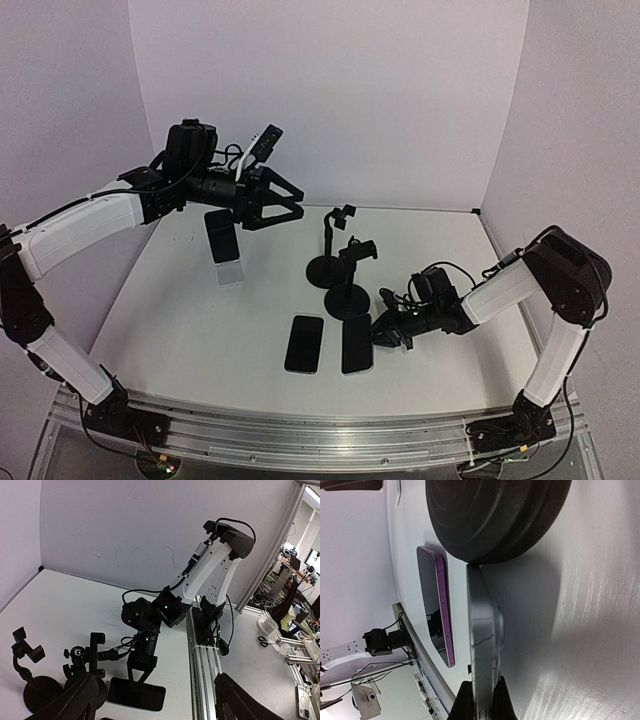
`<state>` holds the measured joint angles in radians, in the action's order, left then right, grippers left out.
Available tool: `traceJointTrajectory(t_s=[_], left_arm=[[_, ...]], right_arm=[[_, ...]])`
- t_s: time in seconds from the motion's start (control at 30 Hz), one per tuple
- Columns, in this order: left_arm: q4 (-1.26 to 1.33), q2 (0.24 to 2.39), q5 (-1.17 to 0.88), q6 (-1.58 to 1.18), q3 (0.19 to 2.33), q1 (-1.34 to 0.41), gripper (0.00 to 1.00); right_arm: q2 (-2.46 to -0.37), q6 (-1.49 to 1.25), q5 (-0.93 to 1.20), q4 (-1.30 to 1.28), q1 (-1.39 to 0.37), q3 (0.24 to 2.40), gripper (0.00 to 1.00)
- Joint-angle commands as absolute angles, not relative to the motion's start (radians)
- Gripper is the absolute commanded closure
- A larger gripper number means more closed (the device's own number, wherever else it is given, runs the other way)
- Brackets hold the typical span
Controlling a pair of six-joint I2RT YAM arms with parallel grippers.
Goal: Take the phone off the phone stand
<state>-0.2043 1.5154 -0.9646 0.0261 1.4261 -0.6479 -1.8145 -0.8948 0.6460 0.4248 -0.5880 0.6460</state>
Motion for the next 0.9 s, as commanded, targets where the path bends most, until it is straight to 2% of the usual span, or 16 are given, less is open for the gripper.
traceJointTrajectory(t_s=[0.0,0.23,0.4,0.43,0.47,0.57,0.77,0.87], left_arm=[[-0.177,1.467,-0.956,0.033,1.422,-0.647,0.21],[-0.183,1.471,-0.958,0.036,1.424,-0.647,0.21],[-0.173,1.473,-0.963,0.031,1.419,-0.647,0.21],[-0.173,1.473,-0.964,0.029,1.419,-0.647,0.21],[-0.173,1.474,-0.965,0.029,1.419,-0.647,0.21],[-0.170,1.476,-0.967,0.028,1.420,-0.647,0.21],[-0.180,1.471,-0.959,0.037,1.420,-0.646,0.21],[-0.188,1.465,-0.953,0.047,1.417,-0.646,0.21]], right_arm=[[-1.882,-0.922,0.470,0.262,-0.581,0.631,1.00],[-1.844,-0.911,0.476,0.242,-0.581,0.586,0.99],[-1.806,-0.922,0.476,0.236,-0.581,0.545,0.86],[-1.795,-0.922,0.474,0.232,-0.580,0.540,0.77],[-1.787,-0.922,0.472,0.227,-0.581,0.542,0.73],[-1.774,-0.918,0.471,0.216,-0.581,0.565,0.65],[-1.726,-0.840,0.392,0.059,-0.581,0.656,0.56],[-1.626,-0.769,0.304,-0.031,-0.582,0.696,0.51]])
